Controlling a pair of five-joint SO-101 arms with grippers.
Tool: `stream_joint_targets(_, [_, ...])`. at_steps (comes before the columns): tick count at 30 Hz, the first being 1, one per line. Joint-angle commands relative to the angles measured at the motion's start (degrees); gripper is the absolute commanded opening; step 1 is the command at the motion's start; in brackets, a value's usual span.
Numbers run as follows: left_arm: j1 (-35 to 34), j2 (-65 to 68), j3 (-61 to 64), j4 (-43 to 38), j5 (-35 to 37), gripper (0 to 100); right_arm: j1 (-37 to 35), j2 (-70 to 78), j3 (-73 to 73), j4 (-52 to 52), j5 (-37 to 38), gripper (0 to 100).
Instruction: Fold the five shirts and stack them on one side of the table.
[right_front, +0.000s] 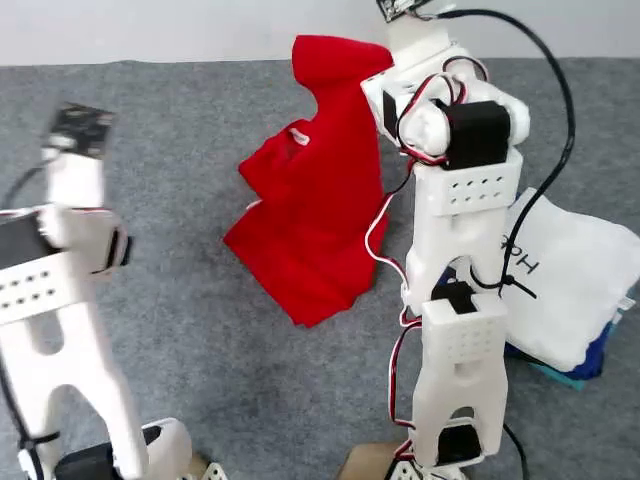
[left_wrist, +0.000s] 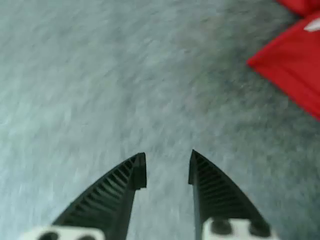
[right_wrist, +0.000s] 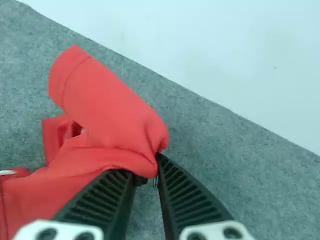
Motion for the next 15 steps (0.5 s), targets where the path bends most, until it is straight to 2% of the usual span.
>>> stream_joint_targets(1, [6.33, 0.62, 3.56, -8.44, 0.18, 19, 0.75, 0.04, -2.46, 2.24, -0.26, 1.0])
stream_joint_targets(5, [10.64, 7.91, 2.86, -10.37, -0.09, 23, 0.92, 1.98, -2.46, 2.24, -0.18, 1.0])
stream_joint_targets(15, [15.30, 32.35, -7.78, -15.38, -2.20, 24, 1.71, 3.65, -2.46, 2.33, -0.18, 1.0])
